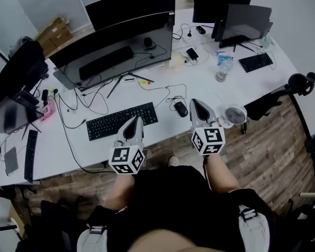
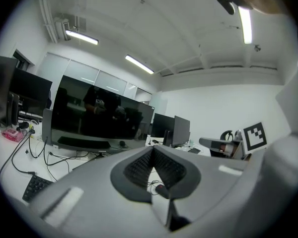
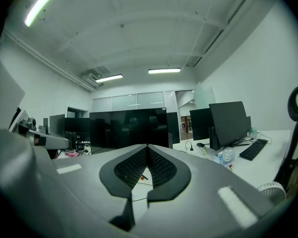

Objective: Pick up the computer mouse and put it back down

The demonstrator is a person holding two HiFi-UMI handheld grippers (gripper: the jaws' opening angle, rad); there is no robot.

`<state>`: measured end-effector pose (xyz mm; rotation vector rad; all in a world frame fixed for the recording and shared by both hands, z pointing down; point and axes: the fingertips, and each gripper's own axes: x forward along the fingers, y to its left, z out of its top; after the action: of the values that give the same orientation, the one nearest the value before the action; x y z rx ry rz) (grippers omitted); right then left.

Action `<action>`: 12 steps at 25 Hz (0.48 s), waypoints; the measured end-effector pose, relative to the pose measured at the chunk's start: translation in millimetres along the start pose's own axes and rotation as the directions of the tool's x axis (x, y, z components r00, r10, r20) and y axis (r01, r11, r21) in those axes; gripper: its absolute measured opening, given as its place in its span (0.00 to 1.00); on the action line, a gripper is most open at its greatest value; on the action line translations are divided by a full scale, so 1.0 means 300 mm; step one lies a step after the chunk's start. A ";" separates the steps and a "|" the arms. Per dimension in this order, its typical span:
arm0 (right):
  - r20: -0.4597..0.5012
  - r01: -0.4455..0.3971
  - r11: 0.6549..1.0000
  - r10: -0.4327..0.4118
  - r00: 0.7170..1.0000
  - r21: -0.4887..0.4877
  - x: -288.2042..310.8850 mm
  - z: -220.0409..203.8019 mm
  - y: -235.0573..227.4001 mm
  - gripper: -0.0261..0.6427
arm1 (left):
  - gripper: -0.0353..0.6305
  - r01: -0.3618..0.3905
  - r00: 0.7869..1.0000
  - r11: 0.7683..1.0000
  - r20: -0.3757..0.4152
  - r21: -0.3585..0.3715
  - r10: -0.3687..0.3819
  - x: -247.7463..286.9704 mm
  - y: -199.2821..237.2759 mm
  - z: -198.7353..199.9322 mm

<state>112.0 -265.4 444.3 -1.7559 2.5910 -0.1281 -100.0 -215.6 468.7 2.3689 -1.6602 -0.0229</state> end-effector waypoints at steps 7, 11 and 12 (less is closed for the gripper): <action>-0.120 -0.015 1.000 0.012 0.993 -0.023 0.186 -0.106 -0.008 0.04 | 0.13 -0.026 0.999 1.000 -0.020 -0.013 0.026 0.113 0.151 0.031; -0.218 -0.049 0.998 0.039 0.975 -0.037 0.266 -0.212 -0.020 0.06 | 0.13 -0.034 0.999 0.999 -0.038 -0.013 0.033 0.151 0.198 0.018; -0.259 -0.064 0.997 0.053 0.964 -0.034 0.284 -0.250 -0.020 0.12 | 0.13 -0.035 0.999 0.999 -0.042 -0.018 0.034 0.156 0.208 0.015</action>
<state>81.9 -342.0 522.9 -1.7828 2.8408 -0.3247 -141.8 -279.7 483.5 2.3108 -1.6735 0.0173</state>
